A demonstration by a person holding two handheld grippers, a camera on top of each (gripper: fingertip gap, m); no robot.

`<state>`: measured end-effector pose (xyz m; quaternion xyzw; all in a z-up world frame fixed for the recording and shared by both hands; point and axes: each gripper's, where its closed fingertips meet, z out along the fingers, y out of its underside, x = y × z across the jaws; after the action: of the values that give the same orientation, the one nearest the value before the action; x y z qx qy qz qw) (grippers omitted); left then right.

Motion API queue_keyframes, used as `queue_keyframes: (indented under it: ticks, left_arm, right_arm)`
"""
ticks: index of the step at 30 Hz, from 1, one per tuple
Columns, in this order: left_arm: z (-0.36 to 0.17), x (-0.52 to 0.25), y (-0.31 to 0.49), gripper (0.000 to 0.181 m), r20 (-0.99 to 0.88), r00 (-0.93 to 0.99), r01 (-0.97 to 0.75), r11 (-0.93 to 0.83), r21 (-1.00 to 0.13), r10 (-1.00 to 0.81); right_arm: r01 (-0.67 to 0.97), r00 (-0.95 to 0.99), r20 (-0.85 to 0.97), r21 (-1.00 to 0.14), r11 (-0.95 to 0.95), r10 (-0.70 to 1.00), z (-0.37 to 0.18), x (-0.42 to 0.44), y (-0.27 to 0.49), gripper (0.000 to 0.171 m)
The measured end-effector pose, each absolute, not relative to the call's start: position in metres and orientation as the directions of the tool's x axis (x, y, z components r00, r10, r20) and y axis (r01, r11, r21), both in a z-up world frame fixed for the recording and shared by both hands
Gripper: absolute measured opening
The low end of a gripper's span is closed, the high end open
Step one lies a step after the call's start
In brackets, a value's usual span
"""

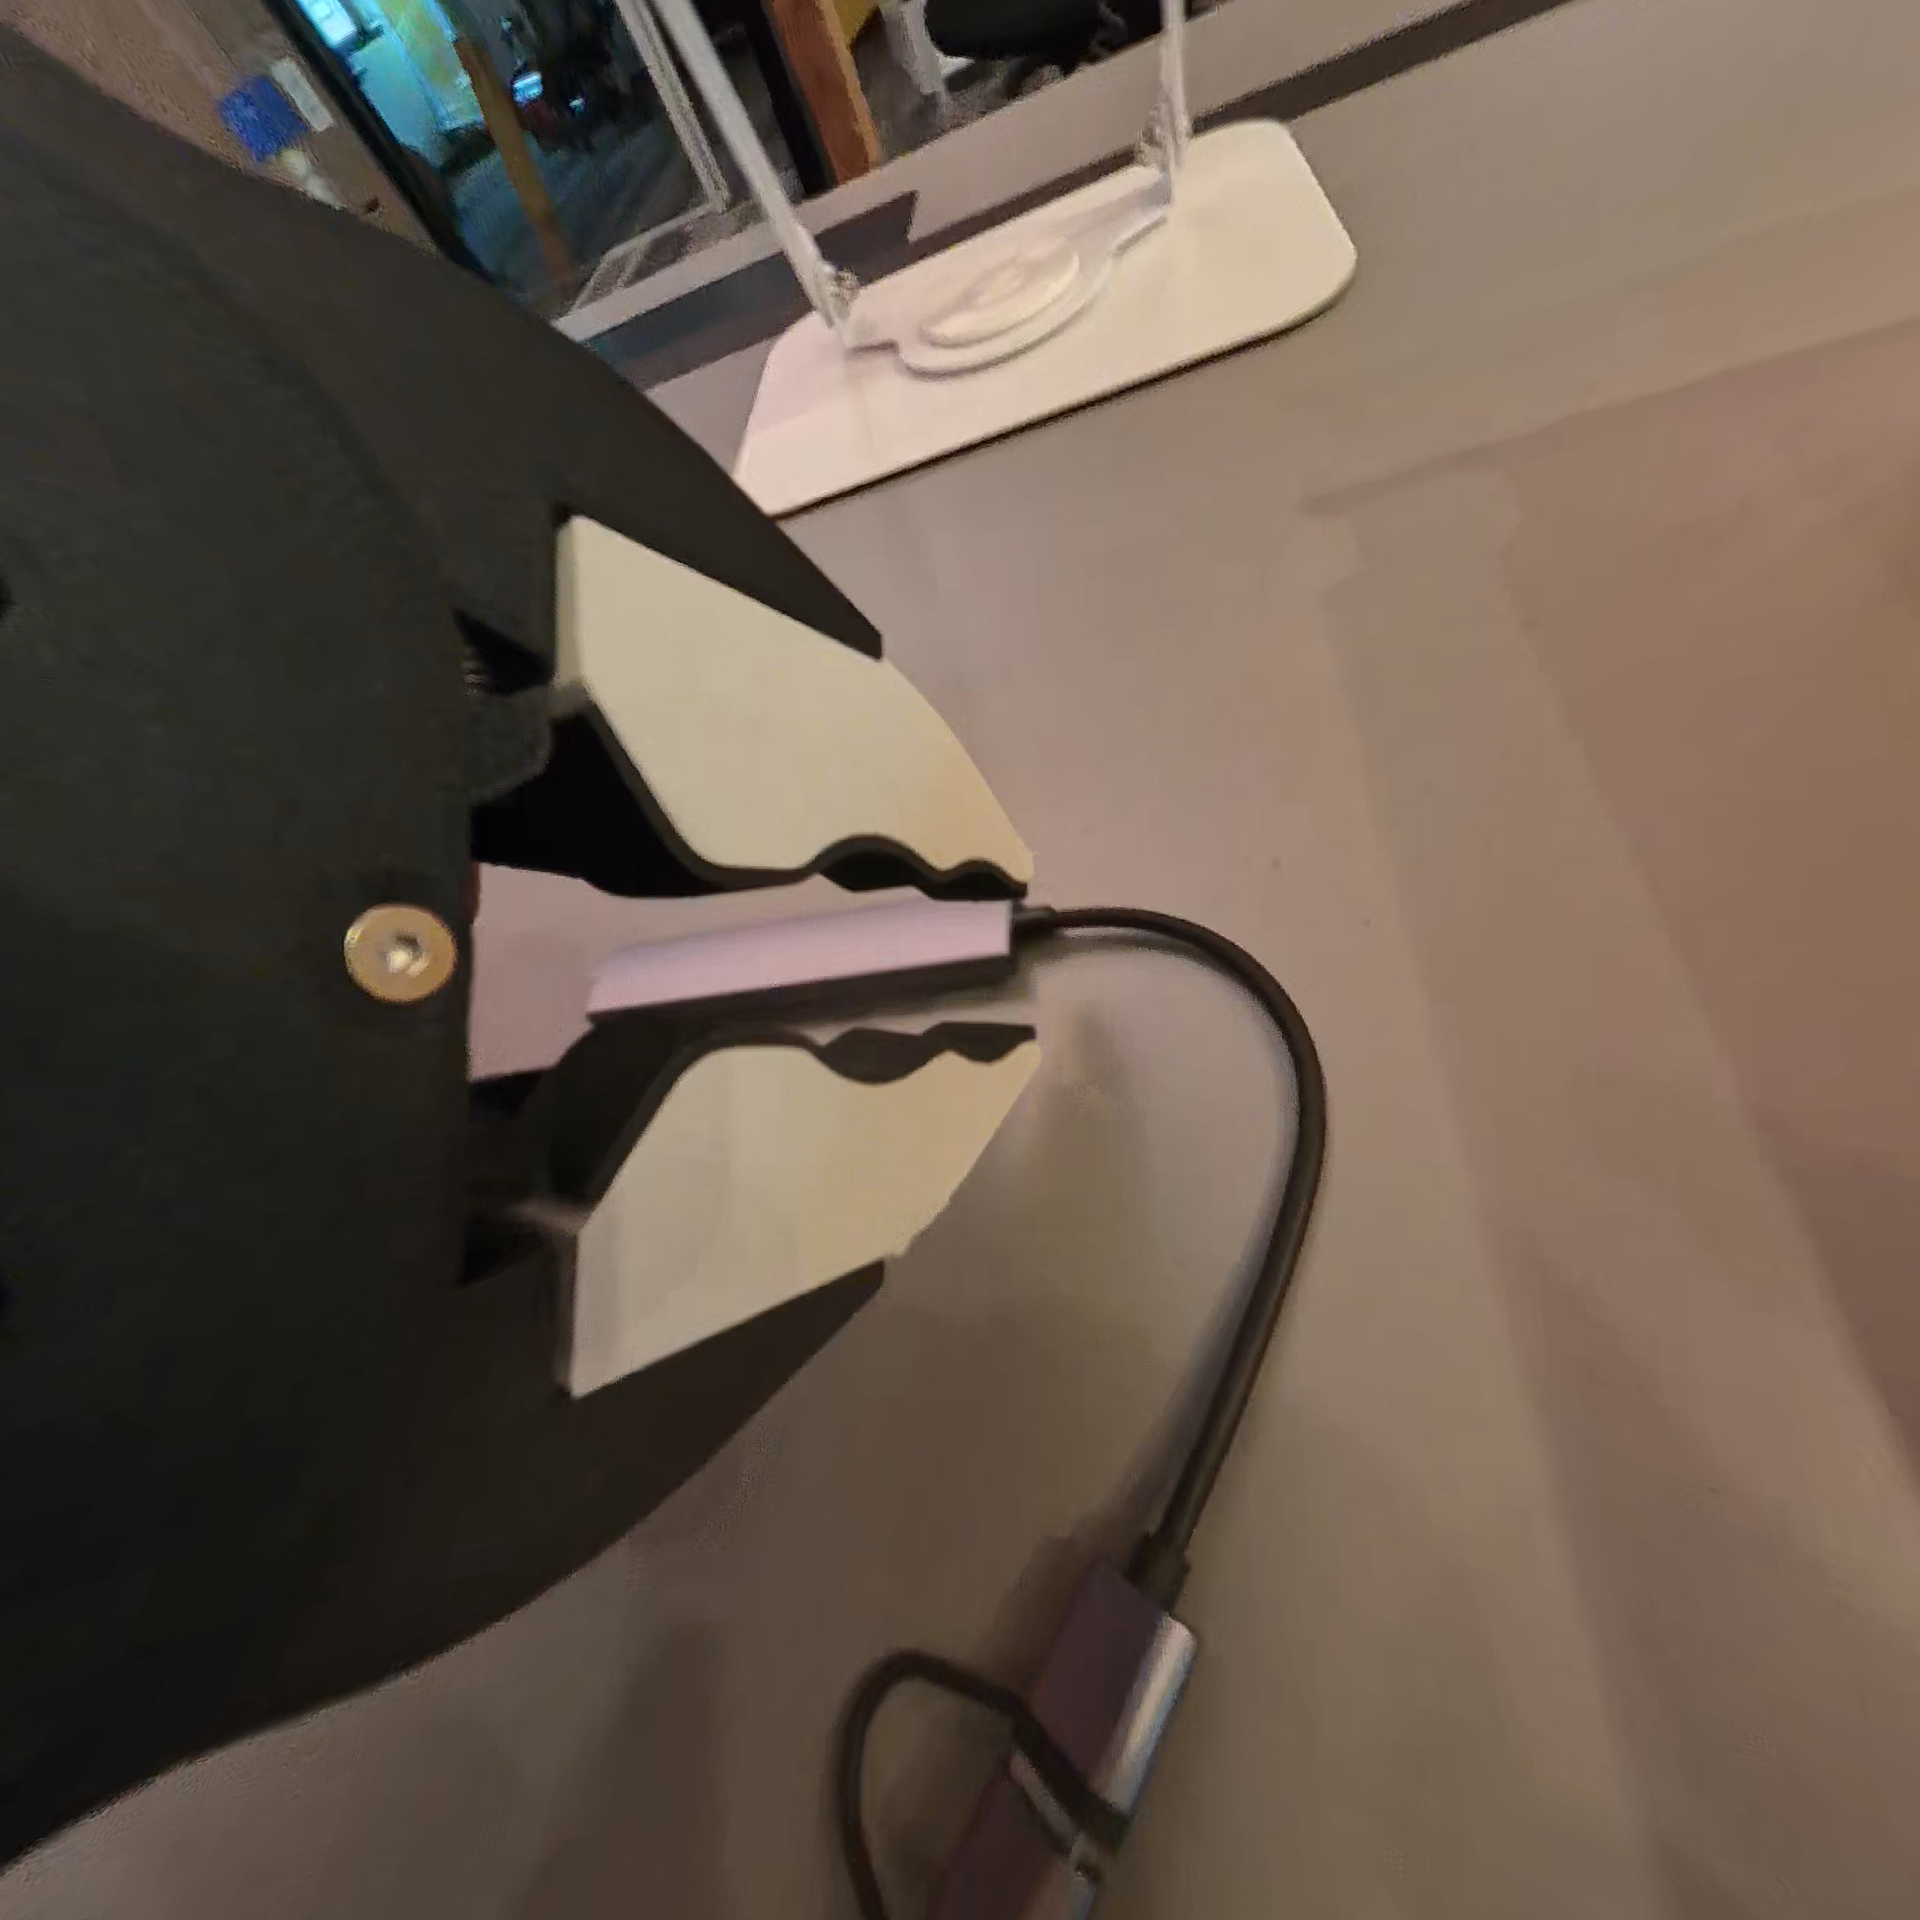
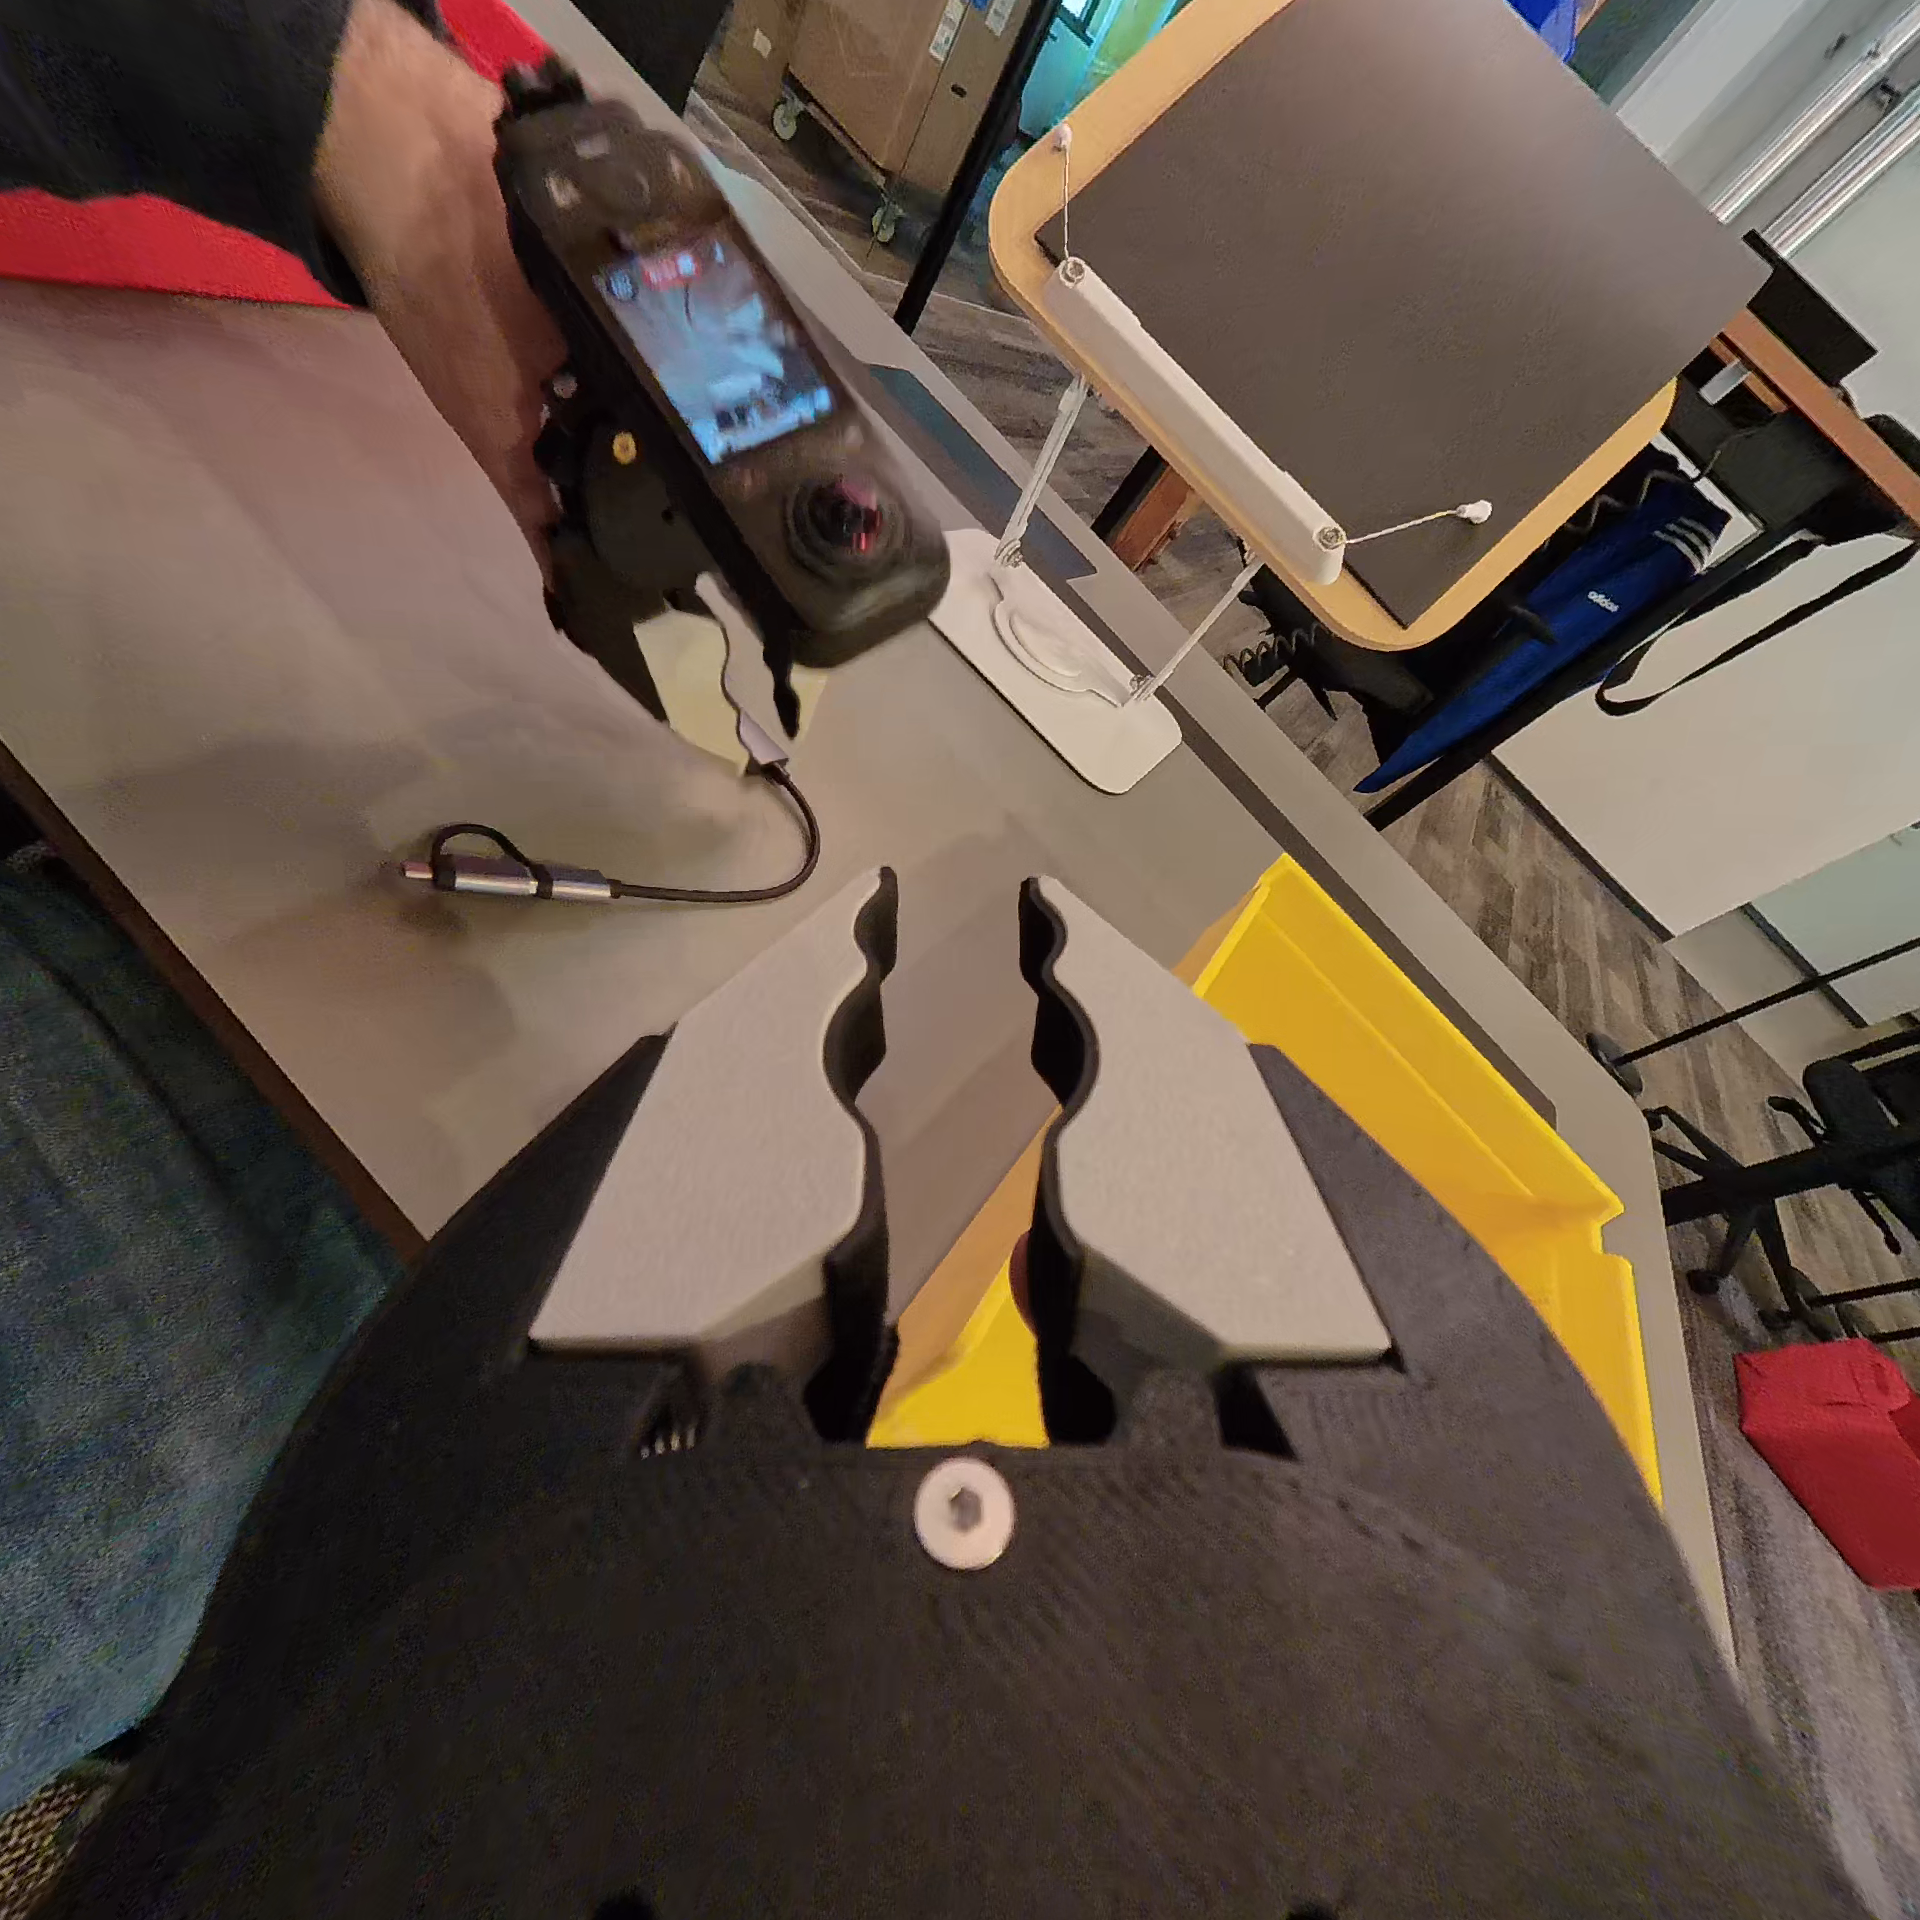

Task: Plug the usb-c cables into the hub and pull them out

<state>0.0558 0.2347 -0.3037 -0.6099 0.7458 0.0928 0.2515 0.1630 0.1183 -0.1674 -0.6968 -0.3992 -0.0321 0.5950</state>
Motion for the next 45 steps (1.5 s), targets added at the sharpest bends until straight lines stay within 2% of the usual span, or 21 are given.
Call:
queue_keyframes:
  ticks: [5,7,13,17,20,27,29,31,33,38,45]
  left_arm:
    - [-0.233,0.026,0.227,0.023,-0.539,0.057,-0.924,0.16,-0.348,-0.84]
    - [-0.202,-0.01,0.228,0.025,-0.577,0.13,-0.917,0.123,-0.379,-0.807]
    - [-0.16,-0.19,0.242,0.031,-0.662,0.31,-0.946,-0.149,-0.289,-0.683]
    - [-0.178,-0.303,0.234,0.042,-0.643,0.335,-0.938,-0.309,-0.158,-0.689]
    - [-0.202,-0.348,0.231,0.048,-0.574,0.397,-0.911,-0.382,-0.154,-0.716]
    - [-0.244,-0.36,0.247,0.041,-0.333,0.558,-0.827,-0.474,-0.303,-0.76]
    - [-0.246,-0.358,0.249,0.039,-0.293,0.564,-0.821,-0.484,-0.305,-0.772]
    - [-0.246,-0.356,0.247,0.024,-0.277,0.547,-0.83,-0.469,-0.3,-0.79]
    - [-0.242,-0.357,0.252,0.009,-0.316,0.56,-0.823,-0.47,-0.319,-0.766]
    - [-0.218,-0.354,0.25,0.006,-0.388,0.566,-0.816,-0.427,-0.389,-0.727]
    - [-0.14,-0.341,0.242,0.004,-0.566,0.553,-0.824,-0.303,-0.478,-0.612]
  right_arm:
    - [0.584,0.683,0.511,-0.811,0.03,0.521,-0.167,0.163,0.117,0.02]
    - [0.582,0.682,0.508,-0.812,0.03,0.526,-0.168,0.162,0.118,0.02]
    - [0.578,0.668,0.509,-0.814,0.052,0.543,-0.167,0.15,0.119,0.02]
    - [0.581,0.654,0.517,-0.811,0.072,0.552,-0.163,0.139,0.119,0.02]
    - [0.589,0.641,0.525,-0.804,0.079,0.559,-0.162,0.133,0.118,0.02]
    - [0.601,0.628,0.53,-0.795,0.077,0.569,-0.164,0.127,0.116,0.02]
    - [0.603,0.629,0.529,-0.795,0.072,0.57,-0.166,0.128,0.116,0.02]
    - [0.602,0.631,0.526,-0.796,0.067,0.57,-0.167,0.13,0.117,0.021]
    - [0.599,0.634,0.521,-0.798,0.063,0.571,-0.169,0.131,0.118,0.02]
    - [0.597,0.631,0.521,-0.799,0.069,0.575,-0.169,0.13,0.118,0.02]
    - [0.597,0.627,0.528,-0.798,0.082,0.572,-0.165,0.128,0.118,0.02]
